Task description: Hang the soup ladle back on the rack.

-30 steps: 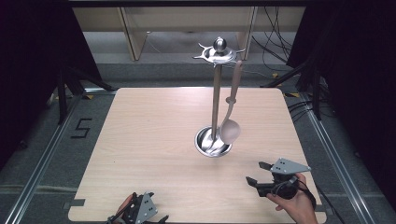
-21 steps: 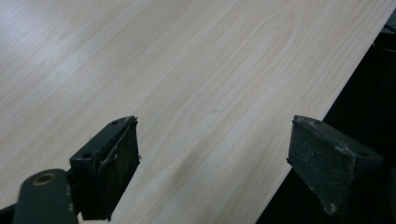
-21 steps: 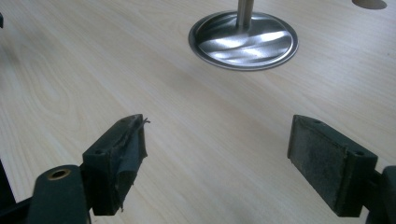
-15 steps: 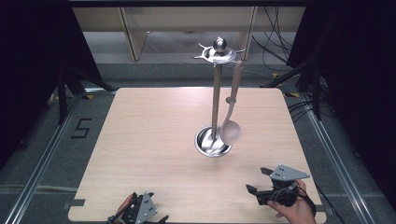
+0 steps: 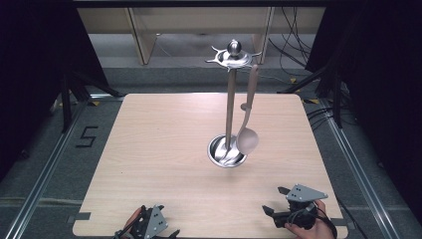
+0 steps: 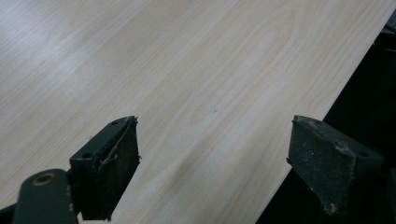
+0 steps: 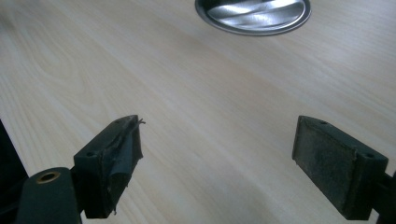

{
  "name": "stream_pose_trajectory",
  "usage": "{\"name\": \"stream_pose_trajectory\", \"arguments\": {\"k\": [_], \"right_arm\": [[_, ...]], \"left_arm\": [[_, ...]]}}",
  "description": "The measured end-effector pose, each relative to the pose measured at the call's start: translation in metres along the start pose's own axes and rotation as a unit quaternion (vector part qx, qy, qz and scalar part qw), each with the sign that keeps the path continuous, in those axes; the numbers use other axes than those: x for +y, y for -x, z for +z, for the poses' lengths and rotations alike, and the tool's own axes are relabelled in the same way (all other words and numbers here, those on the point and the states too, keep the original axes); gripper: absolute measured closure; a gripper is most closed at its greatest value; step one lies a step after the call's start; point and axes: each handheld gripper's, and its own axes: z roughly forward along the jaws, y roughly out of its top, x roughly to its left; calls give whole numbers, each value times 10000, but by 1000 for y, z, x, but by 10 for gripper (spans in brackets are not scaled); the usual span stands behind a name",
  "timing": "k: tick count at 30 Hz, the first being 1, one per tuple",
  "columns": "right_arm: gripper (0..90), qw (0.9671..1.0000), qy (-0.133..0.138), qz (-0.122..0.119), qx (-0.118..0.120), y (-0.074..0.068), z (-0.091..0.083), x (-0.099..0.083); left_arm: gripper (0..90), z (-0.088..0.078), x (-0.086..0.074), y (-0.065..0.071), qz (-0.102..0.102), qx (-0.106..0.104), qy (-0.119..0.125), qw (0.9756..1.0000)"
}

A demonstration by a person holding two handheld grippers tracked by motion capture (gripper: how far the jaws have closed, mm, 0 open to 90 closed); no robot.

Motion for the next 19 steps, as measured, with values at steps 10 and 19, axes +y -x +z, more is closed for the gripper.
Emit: {"name": "stream_pose_trajectory", "arguments": {"k": [10,19], "right_arm": [[168,9999,-111,-85,32,0,6,-3],[169,9998,-79,-166,93,2,7,-4]], "left_arm": [[156,0,-1,-1,-16,7,-40,10000],[156,-1,0,-2,-50,-8,-57,10000]]}}
